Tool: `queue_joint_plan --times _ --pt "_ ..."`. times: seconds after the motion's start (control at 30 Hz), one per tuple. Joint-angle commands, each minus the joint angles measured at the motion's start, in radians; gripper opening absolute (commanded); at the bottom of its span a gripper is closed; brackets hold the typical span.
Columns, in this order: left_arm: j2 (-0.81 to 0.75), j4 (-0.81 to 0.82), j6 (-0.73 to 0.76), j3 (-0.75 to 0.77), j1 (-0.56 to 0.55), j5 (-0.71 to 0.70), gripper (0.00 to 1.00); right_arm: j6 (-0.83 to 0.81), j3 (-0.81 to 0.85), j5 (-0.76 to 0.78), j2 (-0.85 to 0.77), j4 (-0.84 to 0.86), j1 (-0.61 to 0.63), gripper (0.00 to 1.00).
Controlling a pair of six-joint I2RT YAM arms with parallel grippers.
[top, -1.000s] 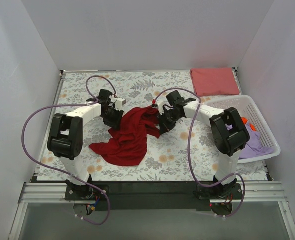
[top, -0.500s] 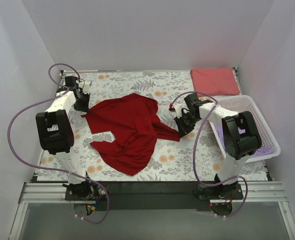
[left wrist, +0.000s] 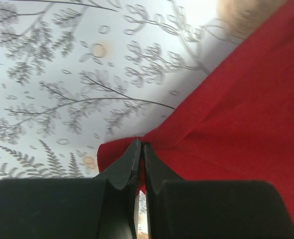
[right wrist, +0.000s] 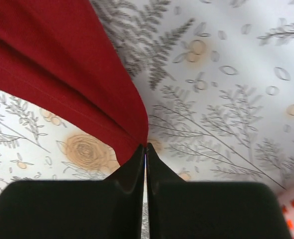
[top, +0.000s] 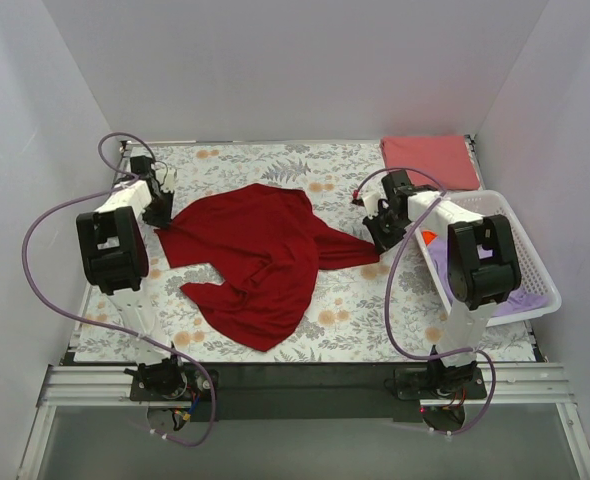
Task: Fold and stack the t-shirts
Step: Flatten the tshirt out
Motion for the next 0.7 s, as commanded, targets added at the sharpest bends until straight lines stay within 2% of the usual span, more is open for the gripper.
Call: queue_joint_plan --times 0.0,0.1,0.13,0.3,0.37,0.53,0.57,0.6,0.67 --pt "0.029 0.032 0.02 0.068 0.028 -0.067 0.0 -0.028 0.058 0.071 -0.031 -0.021 -0.029 0.01" --pt "0.052 0.026 0.025 0.138 0.026 -0.038 0.0 -0.053 0.061 0.043 -0.068 -0.047 -0.044 0.01" --pt "0.08 0.019 0.017 0.167 0.026 0.02 0.0 -0.056 0.044 0.014 -0.077 -0.061 -0.043 0.01" --pt "0.239 -0.068 -0.001 0.431 -0.012 0.123 0.0 -0.086 -0.059 -0.024 -0.12 -0.101 -0.012 0.01" --pt "0.294 -0.088 0.006 0.534 -0.033 0.226 0.0 -0.118 -0.144 -0.038 -0.166 -0.125 0.045 0.01" --pt "0.351 -0.094 -0.03 0.681 -0.185 0.338 0.0 -0.194 -0.248 -0.105 -0.3 -0.191 0.242 0.01" --pt "0.365 -0.102 -0.061 0.751 -0.199 0.349 0.02 -0.211 -0.214 -0.127 -0.314 -0.211 0.249 0.04" --pt "0.371 -0.112 -0.087 0.785 -0.214 0.364 0.24 -0.208 -0.186 -0.13 -0.308 -0.233 0.246 0.2" --pt "0.362 -0.155 -0.15 0.851 -0.211 0.381 0.46 -0.217 -0.105 -0.138 -0.26 -0.266 0.221 0.49"
